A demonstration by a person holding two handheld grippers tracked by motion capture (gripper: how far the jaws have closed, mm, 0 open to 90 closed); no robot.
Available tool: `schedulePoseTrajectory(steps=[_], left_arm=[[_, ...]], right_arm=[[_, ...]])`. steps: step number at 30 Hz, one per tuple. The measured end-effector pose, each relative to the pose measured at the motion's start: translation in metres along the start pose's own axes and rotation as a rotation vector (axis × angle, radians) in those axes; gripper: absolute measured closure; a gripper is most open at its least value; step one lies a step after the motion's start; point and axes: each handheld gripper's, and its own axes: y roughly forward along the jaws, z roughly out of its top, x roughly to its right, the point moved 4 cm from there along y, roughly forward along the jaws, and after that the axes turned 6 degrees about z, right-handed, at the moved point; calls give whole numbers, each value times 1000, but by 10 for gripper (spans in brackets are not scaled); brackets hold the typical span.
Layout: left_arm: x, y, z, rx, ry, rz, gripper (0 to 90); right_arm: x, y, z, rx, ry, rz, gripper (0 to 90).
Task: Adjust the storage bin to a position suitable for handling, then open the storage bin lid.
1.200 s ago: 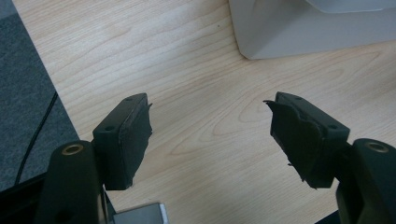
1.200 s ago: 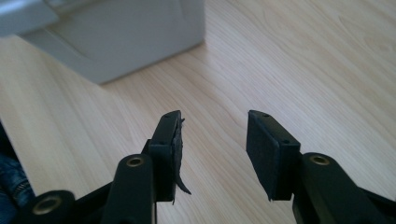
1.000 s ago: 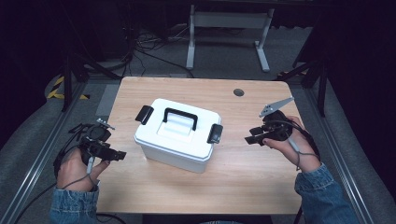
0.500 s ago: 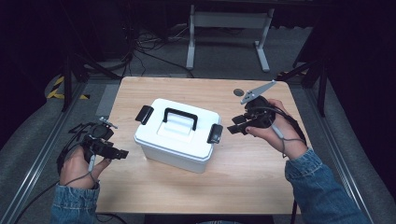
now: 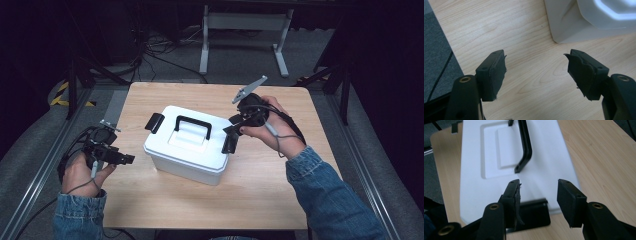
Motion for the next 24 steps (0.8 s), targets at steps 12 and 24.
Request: schedulePoseTrajectory(steps=[12, 24], left_arm=[[-5, 0, 0, 5, -8, -6, 313], [-2, 4, 2, -5, -4, -19, 313]], right_arm=[[0, 42, 23, -42, -5, 46, 556], [-5, 59, 24, -87, -31, 53, 683]])
